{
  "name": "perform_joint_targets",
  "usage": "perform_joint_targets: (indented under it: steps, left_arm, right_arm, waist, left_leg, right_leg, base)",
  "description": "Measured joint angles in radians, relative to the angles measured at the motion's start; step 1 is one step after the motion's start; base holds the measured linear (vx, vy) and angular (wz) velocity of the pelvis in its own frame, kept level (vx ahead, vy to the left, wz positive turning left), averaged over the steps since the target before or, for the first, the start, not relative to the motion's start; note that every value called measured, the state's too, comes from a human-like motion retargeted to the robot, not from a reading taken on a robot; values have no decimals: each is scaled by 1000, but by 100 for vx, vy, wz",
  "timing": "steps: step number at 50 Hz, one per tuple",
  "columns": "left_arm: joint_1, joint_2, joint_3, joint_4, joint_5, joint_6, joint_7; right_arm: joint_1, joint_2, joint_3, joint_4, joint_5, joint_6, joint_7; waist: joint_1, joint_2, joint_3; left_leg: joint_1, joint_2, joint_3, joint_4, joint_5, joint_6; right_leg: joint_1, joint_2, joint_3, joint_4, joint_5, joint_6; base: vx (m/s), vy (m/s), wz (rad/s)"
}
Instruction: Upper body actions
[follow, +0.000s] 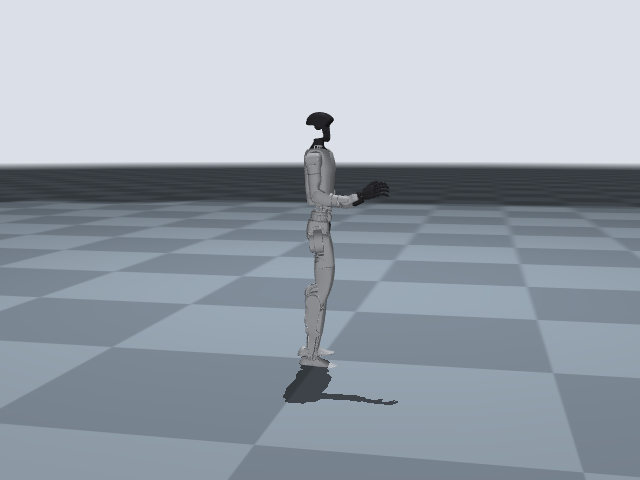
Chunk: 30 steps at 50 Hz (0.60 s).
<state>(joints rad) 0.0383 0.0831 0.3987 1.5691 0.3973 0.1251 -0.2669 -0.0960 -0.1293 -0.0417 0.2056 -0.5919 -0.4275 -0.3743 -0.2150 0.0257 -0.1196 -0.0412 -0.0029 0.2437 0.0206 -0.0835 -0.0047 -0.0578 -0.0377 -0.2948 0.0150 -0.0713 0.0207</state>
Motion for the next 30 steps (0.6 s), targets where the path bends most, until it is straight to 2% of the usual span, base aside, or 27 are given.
perform_joint_targets:
  steps: [5, 10, 19, 23, 27, 30]
  left_arm:
    - [-13, -3, -6, -22, -9, -9, -9]
    - [-15, -3, -10, -30, -12, -14, -10]
    - [1, -1, -10, -8, -4, -8, -13]
    - [12, -1, -15, 1, 2, -4, -13]
    - [15, 0, -10, 2, 10, -2, -17]
    - [23, -2, -9, -2, 9, -5, -18]
  right_arm:
    - [52, 13, -15, 284, -106, 7, 53]
    - [59, 23, -25, 627, -199, 71, 168]
    - [17, 23, -25, 1212, -405, 315, 376]
    - [10, 23, 14, 1418, -366, 400, 455]
    - [31, 31, 36, 1483, -325, 504, 557]
    - [55, 37, -17, 1462, -239, 500, 519]
  waist:
    - [-5, -1, 3]
    - [-6, -4, 5]
    - [-8, 0, 1]
    - [-1, 0, 0]
    - [61, -8, -1]
    - [60, -10, 3]
  left_leg:
    - [0, 2, 2, -1, 0, 0]
    - [3, 4, 6, -2, -1, 0]
    - [0, 6, 6, -3, -1, -1]
    - [0, 5, 1, -3, -1, -1]
    - [1, 6, 46, -3, -6, -3]
    - [-2, 5, 30, -1, -3, -4]
  right_leg:
    - [-2, 2, 3, 0, 0, 0]
    - [-2, 4, 7, 1, 1, 0]
    - [-4, 6, 6, 0, -1, 0]
    - [-2, 5, 2, -1, -3, 1]
    - [27, 24, 44, -24, -16, -7]
    - [20, 13, 31, -17, -14, -1]
  base:
    - [0, 0, 0]
    - [0, 0, 0]
    - [0, 0, 0]
    - [0, 0, 0]
    - [1, -1, -46]
    - [1, -1, 29]
